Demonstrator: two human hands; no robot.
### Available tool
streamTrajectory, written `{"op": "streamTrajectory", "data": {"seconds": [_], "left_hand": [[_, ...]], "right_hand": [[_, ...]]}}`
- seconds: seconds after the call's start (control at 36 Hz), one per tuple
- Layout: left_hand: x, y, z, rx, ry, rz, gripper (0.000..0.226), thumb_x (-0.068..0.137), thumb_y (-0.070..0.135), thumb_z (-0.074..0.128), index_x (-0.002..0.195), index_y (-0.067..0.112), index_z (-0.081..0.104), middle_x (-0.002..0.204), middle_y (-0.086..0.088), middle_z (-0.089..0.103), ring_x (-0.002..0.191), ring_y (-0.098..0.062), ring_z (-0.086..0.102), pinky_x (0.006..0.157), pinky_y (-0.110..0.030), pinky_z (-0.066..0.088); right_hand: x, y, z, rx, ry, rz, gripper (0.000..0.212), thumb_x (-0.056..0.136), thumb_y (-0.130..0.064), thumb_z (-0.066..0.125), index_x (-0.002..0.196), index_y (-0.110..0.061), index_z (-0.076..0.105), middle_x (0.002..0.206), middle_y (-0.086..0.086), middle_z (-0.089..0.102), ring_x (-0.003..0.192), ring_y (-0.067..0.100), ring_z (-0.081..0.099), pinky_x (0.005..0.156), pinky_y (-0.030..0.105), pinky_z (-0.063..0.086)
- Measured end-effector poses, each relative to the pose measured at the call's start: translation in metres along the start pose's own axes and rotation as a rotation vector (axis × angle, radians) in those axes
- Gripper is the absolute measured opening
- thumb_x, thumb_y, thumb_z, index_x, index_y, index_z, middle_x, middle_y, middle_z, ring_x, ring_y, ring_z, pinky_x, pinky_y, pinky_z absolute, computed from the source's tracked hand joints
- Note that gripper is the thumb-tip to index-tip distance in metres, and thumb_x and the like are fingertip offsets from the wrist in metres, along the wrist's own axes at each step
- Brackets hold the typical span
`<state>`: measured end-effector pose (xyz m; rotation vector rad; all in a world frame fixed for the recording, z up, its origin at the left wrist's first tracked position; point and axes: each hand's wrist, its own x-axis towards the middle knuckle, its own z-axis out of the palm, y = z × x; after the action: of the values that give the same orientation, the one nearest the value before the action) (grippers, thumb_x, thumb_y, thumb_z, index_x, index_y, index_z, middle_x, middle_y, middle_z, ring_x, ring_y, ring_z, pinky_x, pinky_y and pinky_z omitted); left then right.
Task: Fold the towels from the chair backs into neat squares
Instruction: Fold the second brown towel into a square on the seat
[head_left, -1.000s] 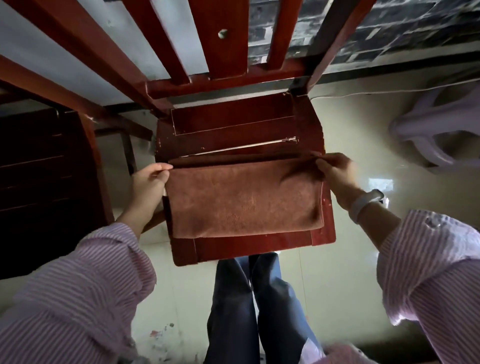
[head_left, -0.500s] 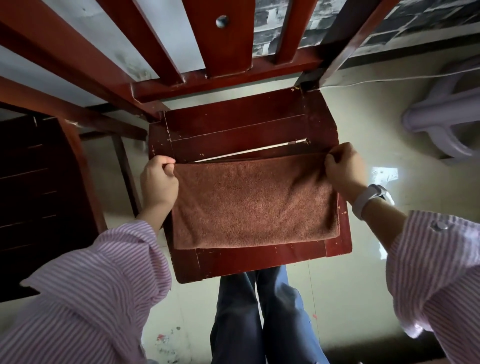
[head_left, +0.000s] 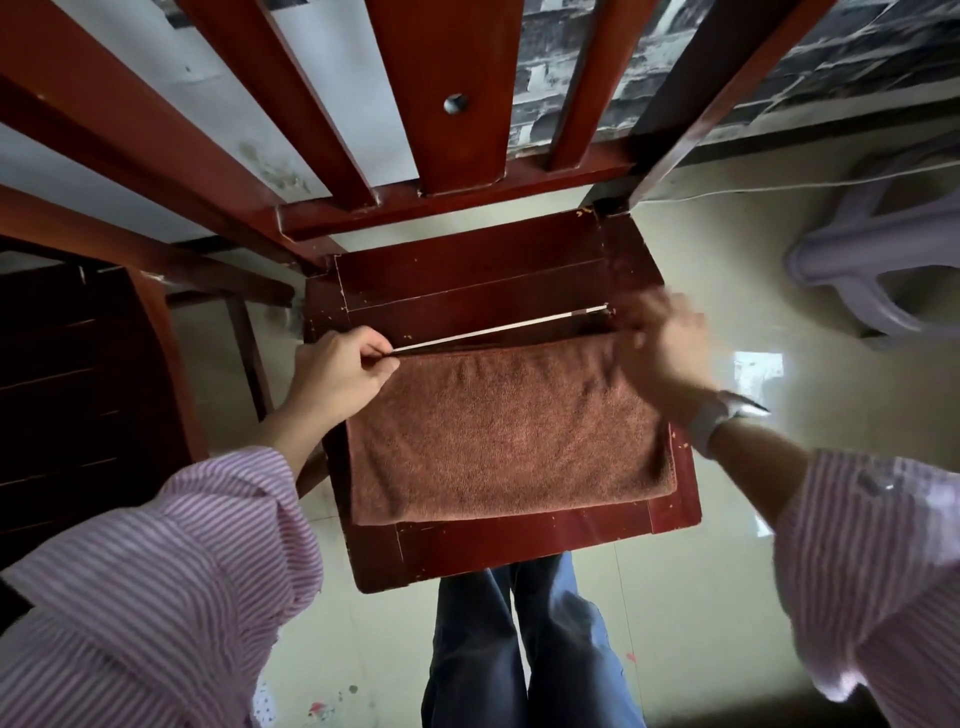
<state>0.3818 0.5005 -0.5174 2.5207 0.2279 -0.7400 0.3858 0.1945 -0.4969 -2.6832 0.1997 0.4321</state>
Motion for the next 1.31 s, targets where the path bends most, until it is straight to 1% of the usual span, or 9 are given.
{"op": "streamTrajectory", "data": {"seconds": [0.17,0.36,0.5,0.64,0.78,0.89,1.08,1.19,1.31], "left_hand": [[-0.001,0.002,0.0,0.026,-0.032,0.01,0.016,0.088,0.032,0.057,0.093,0.025,0.07,0.094,0.005,0.07,0.095,-0.018,0.062,0.098,-0.04,0.039],[0.0,-0.007,-0.008,-0.095,-0.123,-0.08,0.013,0.087,0.025,0.059,0.094,0.028,0.07,0.089,0.009,0.067,0.089,-0.023,0.065,0.087,-0.053,0.047],[-0.006,0.002,-0.01,-0.104,0.042,0.135,0.015,0.084,0.011,0.063,0.094,0.016,0.072,0.094,0.004,0.067,0.091,-0.01,0.055,0.096,-0.035,0.04],[-0.006,0.004,-0.008,-0.214,0.123,0.12,0.014,0.084,0.009,0.061,0.093,0.015,0.071,0.095,0.004,0.065,0.09,-0.007,0.057,0.088,-0.021,0.04],[-0.002,-0.005,0.0,-0.037,0.152,0.113,0.014,0.086,0.016,0.061,0.097,0.015,0.068,0.099,0.0,0.069,0.093,-0.016,0.063,0.09,-0.028,0.042],[-0.003,-0.008,0.003,0.035,0.16,-0.017,0.029,0.084,0.032,0.062,0.107,0.014,0.058,0.101,-0.003,0.069,0.095,-0.023,0.064,0.093,-0.039,0.043],[-0.024,-0.025,-0.002,-0.507,-0.007,-0.406,0.052,0.081,0.032,0.066,0.124,0.018,0.04,0.104,-0.004,0.064,0.097,-0.019,0.06,0.09,-0.034,0.042],[-0.039,-0.03,0.007,-0.641,-0.056,-0.464,0.056,0.081,0.025,0.068,0.128,0.017,0.037,0.11,-0.004,0.059,0.103,-0.019,0.057,0.094,-0.035,0.042],[-0.041,-0.034,0.015,-0.437,-0.019,-0.42,0.05,0.082,0.021,0.065,0.124,0.016,0.038,0.106,-0.002,0.054,0.101,-0.024,0.056,0.093,-0.043,0.044]], "right_hand": [[-0.008,-0.058,0.05,-0.158,-0.202,-0.44,0.027,0.092,-0.02,0.045,0.112,-0.015,0.063,0.11,0.009,0.058,0.102,0.029,0.048,0.083,0.043,0.033],[0.004,-0.085,0.068,-0.132,-0.255,-0.354,0.021,0.091,-0.018,0.046,0.099,-0.02,0.066,0.107,0.002,0.056,0.105,0.023,0.041,0.086,0.04,0.029],[0.008,-0.087,0.063,-0.101,-0.37,-0.29,0.021,0.091,-0.029,0.048,0.105,-0.024,0.063,0.115,0.0,0.053,0.112,0.02,0.039,0.092,0.04,0.027],[0.011,-0.086,0.063,-0.096,-0.401,-0.233,0.019,0.089,-0.026,0.051,0.104,-0.02,0.061,0.117,0.001,0.052,0.114,0.02,0.039,0.097,0.04,0.026],[0.015,-0.089,0.067,-0.166,-0.338,-0.265,0.019,0.091,-0.025,0.045,0.104,-0.016,0.055,0.109,0.001,0.059,0.109,0.022,0.045,0.094,0.042,0.027],[0.014,-0.09,0.069,-0.269,-0.301,-0.327,0.021,0.093,-0.023,0.04,0.111,-0.016,0.049,0.11,0.003,0.059,0.108,0.023,0.046,0.092,0.04,0.028],[-0.021,-0.092,0.069,-0.241,-0.028,-0.458,0.03,0.082,-0.019,0.043,0.105,-0.013,0.062,0.103,0.009,0.063,0.092,0.028,0.059,0.081,0.047,0.045],[-0.056,-0.083,0.092,-0.376,-0.222,-0.73,0.049,0.078,-0.026,0.049,0.127,-0.02,0.052,0.133,0.007,0.053,0.125,0.027,0.048,0.101,0.063,0.028],[-0.068,-0.077,0.108,-0.522,-0.331,-0.732,0.051,0.087,-0.038,0.031,0.137,-0.032,0.039,0.147,0.003,0.036,0.136,0.028,0.033,0.103,0.068,0.024]]}}
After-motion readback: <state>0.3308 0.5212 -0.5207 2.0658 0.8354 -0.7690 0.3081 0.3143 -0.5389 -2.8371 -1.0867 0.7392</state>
